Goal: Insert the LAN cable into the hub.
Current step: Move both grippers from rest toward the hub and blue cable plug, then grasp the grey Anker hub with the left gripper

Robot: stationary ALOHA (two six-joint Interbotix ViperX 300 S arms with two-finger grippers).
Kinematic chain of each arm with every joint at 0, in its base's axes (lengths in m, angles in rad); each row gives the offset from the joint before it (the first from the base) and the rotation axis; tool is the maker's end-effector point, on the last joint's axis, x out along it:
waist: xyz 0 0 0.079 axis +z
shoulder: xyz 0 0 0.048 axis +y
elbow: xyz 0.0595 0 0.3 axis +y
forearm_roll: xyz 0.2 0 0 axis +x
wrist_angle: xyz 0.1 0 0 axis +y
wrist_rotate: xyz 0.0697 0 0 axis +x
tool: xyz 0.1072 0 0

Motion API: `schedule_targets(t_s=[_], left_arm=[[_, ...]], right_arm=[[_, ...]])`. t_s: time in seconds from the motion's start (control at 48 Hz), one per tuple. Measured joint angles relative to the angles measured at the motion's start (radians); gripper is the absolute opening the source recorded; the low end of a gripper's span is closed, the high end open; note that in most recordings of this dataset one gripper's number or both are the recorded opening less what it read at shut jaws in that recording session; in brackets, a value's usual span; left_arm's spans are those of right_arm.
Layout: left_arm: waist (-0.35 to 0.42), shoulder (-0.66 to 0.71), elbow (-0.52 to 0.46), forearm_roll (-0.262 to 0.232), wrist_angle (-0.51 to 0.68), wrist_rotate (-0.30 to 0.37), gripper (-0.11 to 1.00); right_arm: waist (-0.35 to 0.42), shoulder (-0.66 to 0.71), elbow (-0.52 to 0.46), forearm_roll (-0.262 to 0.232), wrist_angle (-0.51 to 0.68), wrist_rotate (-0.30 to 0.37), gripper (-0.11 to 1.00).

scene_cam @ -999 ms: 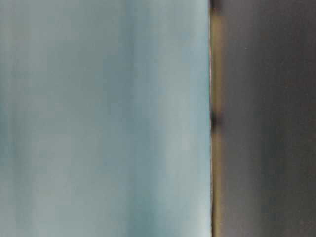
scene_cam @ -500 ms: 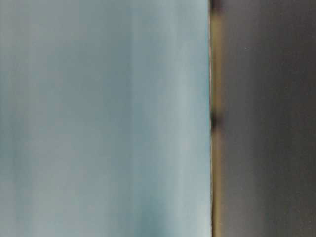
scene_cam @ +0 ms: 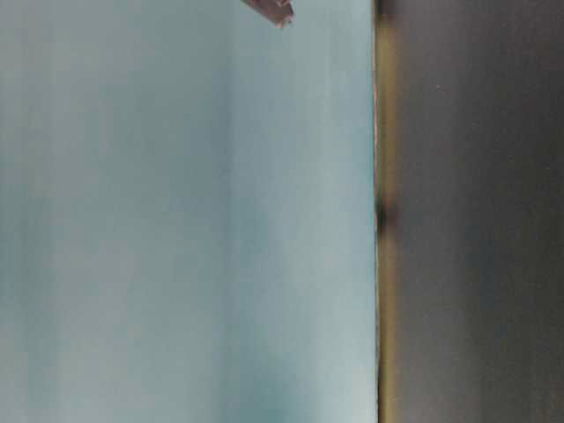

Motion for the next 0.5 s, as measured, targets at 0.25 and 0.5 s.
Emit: schedule_targets(t_s=[0.25, 0.5], left_arm=[[-0.012, 0.163, 0.08, 0.0, -0.258, -0.017, 0.69], [-0.037, 0.402, 0.071, 0.002, -0.446, -0.026, 0.69]], right_arm=[[0.006, 0.037, -0.02, 0.006, 0.006, 0.012, 0.82], [0.009, 0.067, -0.038, 0.02, 0.008, 0.061, 0.82]])
